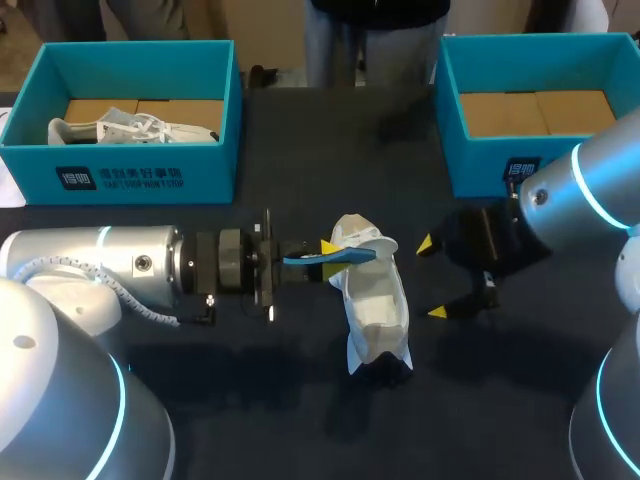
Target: Take the shoe out of the shoebox, open the shoe tongue, remove and reinsert the insole, then place the shoe into the shoebox
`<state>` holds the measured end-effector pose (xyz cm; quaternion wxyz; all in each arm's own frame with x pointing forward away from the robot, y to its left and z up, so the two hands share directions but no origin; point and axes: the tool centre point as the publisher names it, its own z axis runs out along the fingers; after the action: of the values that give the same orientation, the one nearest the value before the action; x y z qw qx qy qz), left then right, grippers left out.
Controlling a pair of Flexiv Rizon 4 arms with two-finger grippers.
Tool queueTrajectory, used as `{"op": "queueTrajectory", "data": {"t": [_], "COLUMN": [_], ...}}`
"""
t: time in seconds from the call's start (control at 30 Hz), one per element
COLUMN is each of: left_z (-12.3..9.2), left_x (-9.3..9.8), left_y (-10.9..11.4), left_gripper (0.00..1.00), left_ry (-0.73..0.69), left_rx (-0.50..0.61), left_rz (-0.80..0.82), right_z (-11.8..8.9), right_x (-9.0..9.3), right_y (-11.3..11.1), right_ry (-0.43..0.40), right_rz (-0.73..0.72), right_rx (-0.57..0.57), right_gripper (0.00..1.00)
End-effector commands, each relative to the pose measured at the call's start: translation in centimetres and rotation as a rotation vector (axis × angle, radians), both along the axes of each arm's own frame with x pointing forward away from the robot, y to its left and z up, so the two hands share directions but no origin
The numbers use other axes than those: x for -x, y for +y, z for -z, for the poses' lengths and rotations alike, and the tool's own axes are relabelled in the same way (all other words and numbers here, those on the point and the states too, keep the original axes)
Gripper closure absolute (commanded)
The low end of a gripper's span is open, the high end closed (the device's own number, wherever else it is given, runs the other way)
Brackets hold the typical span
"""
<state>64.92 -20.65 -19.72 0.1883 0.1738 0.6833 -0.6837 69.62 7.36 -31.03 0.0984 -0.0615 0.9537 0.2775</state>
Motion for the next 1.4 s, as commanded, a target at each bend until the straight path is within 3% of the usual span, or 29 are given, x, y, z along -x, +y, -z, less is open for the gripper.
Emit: {"op": "queueTrajectory", "data": {"t": [0.03,0.6,1.07,1.4], "left_z": [0.4,1.0,2.4,4.1], "left_x": [0.2,0.4,0.7,0.1], "left_y": [-0.1,-0.1,-2.2,-3.5], "left_gripper": [1.0,1.0,1.0,1.0], "left_ry": [0.005,0.032,0.11,0.067], "left_rx": [0.0,0.008,0.029,0.022], "left_rz": [-0.003,-0.033,-0.082,-0.069], "right_z": [1.9,3.3,3.3,3.3], "right_x": [-1.0,-1.5,-1.5,-1.5], "right_y": [1.3,1.4,1.4,1.4], "right_ry": [0.005,0.03,0.03,0.03], "right_rz": [0.002,0.044,0.044,0.044], "right_rx": [-0.004,-0.037,-0.037,-0.037], "right_gripper": [0.0,0.0,0.0,0.0]}}
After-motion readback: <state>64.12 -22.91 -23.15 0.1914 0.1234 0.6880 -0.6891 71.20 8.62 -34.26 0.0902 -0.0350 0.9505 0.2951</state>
